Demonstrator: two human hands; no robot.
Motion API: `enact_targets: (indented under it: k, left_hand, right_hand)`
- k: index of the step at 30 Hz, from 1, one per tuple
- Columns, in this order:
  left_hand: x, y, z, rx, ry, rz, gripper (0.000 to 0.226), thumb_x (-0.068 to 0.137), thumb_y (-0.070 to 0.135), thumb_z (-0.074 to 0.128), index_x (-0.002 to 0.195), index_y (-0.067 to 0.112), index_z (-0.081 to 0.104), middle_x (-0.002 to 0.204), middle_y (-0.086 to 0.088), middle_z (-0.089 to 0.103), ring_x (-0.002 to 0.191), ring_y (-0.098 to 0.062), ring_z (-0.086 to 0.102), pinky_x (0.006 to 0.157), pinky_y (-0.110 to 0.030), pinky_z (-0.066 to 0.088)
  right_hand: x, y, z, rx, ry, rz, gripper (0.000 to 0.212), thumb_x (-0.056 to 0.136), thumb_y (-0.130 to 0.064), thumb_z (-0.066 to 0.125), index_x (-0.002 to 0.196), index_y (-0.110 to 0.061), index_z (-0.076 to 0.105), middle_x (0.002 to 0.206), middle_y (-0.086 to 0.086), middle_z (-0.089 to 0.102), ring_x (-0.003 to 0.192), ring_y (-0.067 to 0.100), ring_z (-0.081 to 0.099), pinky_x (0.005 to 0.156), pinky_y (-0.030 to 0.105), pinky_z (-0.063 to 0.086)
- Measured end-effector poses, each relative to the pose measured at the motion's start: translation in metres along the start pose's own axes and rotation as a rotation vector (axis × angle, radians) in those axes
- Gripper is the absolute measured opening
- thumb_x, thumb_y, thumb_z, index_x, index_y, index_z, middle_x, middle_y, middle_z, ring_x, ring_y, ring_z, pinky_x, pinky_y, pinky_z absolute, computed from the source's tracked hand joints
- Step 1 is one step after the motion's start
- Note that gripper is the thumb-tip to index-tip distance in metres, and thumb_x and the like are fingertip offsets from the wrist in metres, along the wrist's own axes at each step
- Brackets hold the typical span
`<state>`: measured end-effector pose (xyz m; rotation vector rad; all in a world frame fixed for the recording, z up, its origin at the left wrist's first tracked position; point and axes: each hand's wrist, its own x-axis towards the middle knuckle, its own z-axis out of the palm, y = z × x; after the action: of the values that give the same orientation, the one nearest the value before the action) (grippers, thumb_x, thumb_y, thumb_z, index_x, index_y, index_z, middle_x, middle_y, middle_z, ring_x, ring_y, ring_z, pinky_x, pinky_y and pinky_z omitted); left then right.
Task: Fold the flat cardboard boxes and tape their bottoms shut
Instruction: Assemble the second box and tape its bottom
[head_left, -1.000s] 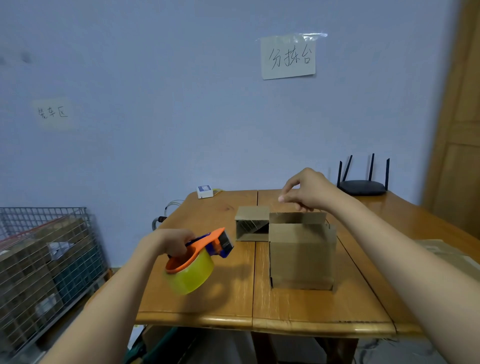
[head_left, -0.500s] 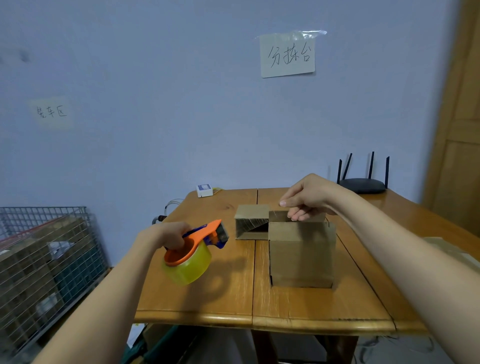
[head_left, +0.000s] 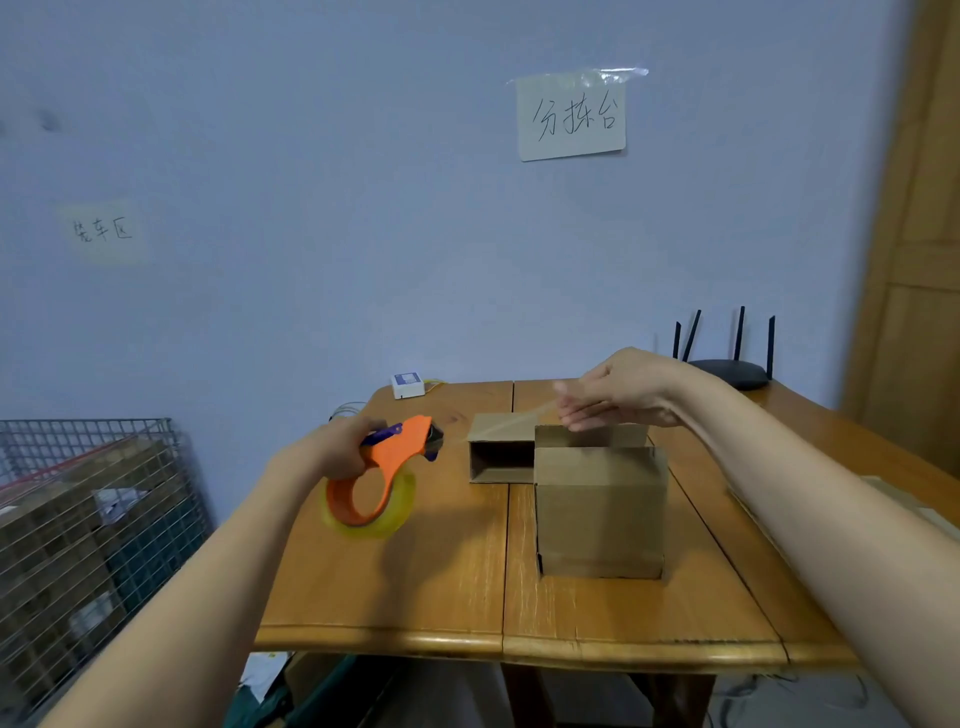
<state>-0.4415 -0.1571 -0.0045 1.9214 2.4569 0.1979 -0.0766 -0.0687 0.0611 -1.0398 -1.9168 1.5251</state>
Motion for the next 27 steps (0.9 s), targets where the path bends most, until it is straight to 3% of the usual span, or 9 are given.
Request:
enact_targets:
  k: [2, 5, 7, 9, 15, 19, 21, 25, 27]
  left_hand:
    - [0.001, 0.004, -0.004, 0.024, 0.079, 0.020, 0.043, 0.075, -0.001, 0.049, 0.102, 0.032, 0.053, 0.097, 0.000, 0.058, 0.091, -0.025, 0.055, 0.068, -0.033, 0.044]
    - [0.001, 0.015, -0.008, 0.065, 0.201, 0.039, 0.045, 0.074, -0.002, 0.046, 0.109, 0.025, 0.054, 0.091, 0.001, 0.053, 0.089, -0.024, 0.049, 0.064, -0.033, 0.040]
    - [0.000, 0.022, -0.011, 0.110, 0.271, 0.044, 0.042, 0.077, 0.000, 0.047, 0.111, 0.024, 0.050, 0.095, 0.001, 0.050, 0.093, -0.023, 0.043, 0.066, -0.032, 0.040]
    - [-0.001, 0.027, -0.014, 0.147, 0.319, 0.064, 0.039, 0.076, 0.000, 0.049, 0.110, 0.019, 0.049, 0.100, -0.002, 0.051, 0.095, -0.023, 0.045, 0.066, -0.031, 0.037]
    - [0.003, 0.040, -0.026, 0.226, 0.387, 0.124, 0.040, 0.073, -0.004, 0.048, 0.108, 0.014, 0.047, 0.096, -0.005, 0.055, 0.086, -0.029, 0.055, 0.059, -0.032, 0.032]
    - [0.009, 0.052, -0.036, 0.253, 0.428, 0.178, 0.042, 0.071, -0.004, 0.051, 0.108, 0.018, 0.047, 0.093, -0.004, 0.056, 0.081, -0.027, 0.054, 0.062, -0.034, 0.042]
    - [0.013, 0.058, -0.041, 0.259, 0.448, 0.201, 0.044, 0.072, -0.003, 0.053, 0.110, 0.019, 0.047, 0.094, -0.004, 0.057, 0.081, -0.026, 0.054, 0.063, -0.034, 0.042]
    - [0.017, 0.081, -0.047, 0.298, 0.434, 0.243, 0.041, 0.075, -0.002, 0.054, 0.110, 0.018, 0.047, 0.093, -0.002, 0.055, 0.080, -0.024, 0.051, 0.064, -0.030, 0.033]
    - [0.020, 0.094, -0.052, 0.317, 0.435, 0.266, 0.039, 0.076, -0.001, 0.053, 0.111, 0.017, 0.048, 0.092, -0.003, 0.054, 0.080, -0.023, 0.049, 0.065, -0.030, 0.032]
  right_hand:
    - [0.005, 0.002, 0.003, 0.037, 0.145, -0.015, 0.044, 0.088, -0.031, 0.073, 0.101, 0.011, 0.070, 0.095, 0.025, 0.074, 0.083, 0.028, 0.075, 0.076, 0.034, 0.063]
    - [0.009, 0.006, 0.003, 0.089, 0.252, -0.041, 0.030, 0.085, -0.005, 0.075, 0.106, 0.015, 0.065, 0.095, 0.030, 0.071, 0.071, 0.027, 0.072, 0.067, 0.033, 0.063]
    - [0.010, 0.010, 0.000, 0.105, 0.273, -0.014, 0.031, 0.082, 0.005, 0.075, 0.107, 0.014, 0.061, 0.092, 0.029, 0.070, 0.074, 0.029, 0.071, 0.070, 0.036, 0.063]
    - [0.009, 0.011, 0.000, 0.072, 0.245, 0.029, 0.023, 0.085, 0.004, 0.073, 0.103, 0.013, 0.061, 0.087, 0.025, 0.069, 0.078, 0.029, 0.068, 0.083, 0.038, 0.061]
    - [0.010, 0.013, -0.010, 0.151, 0.262, 0.087, 0.012, 0.091, -0.003, 0.069, 0.099, 0.006, 0.068, 0.090, 0.019, 0.072, 0.082, 0.024, 0.072, 0.070, 0.034, 0.062]
    - [0.012, 0.013, -0.024, 0.224, 0.247, 0.130, 0.011, 0.091, -0.010, 0.071, 0.095, -0.001, 0.068, 0.091, 0.015, 0.072, 0.095, 0.027, 0.073, 0.085, 0.038, 0.061]
    - [0.009, 0.014, -0.032, 0.257, 0.266, 0.136, 0.011, 0.089, -0.011, 0.072, 0.094, -0.002, 0.068, 0.088, 0.015, 0.071, 0.094, 0.027, 0.072, 0.087, 0.039, 0.059]
    - [0.004, 0.019, -0.047, 0.279, 0.329, 0.120, 0.015, 0.090, -0.009, 0.072, 0.099, 0.002, 0.068, 0.089, 0.013, 0.071, 0.078, 0.018, 0.070, 0.072, 0.032, 0.062]
    - [0.001, 0.023, -0.054, 0.229, 0.361, 0.131, 0.016, 0.090, -0.010, 0.072, 0.100, 0.002, 0.068, 0.086, 0.011, 0.071, 0.072, 0.014, 0.068, 0.072, 0.029, 0.061]
